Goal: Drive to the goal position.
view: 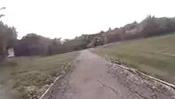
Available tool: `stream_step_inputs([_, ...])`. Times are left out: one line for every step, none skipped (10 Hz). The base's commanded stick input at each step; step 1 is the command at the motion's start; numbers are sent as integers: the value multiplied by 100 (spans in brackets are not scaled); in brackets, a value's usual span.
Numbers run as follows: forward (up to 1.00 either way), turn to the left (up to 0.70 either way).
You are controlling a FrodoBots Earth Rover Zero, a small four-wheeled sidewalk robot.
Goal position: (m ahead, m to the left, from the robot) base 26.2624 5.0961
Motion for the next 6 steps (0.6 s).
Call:
stream_step_inputs([70, 0])
stream_step_inputs([70, 0])
stream_step_inputs([70, 0])
stream_step_inputs([70, 0])
stream_step_inputs([69, 0])
stream_step_inputs([67, 0])
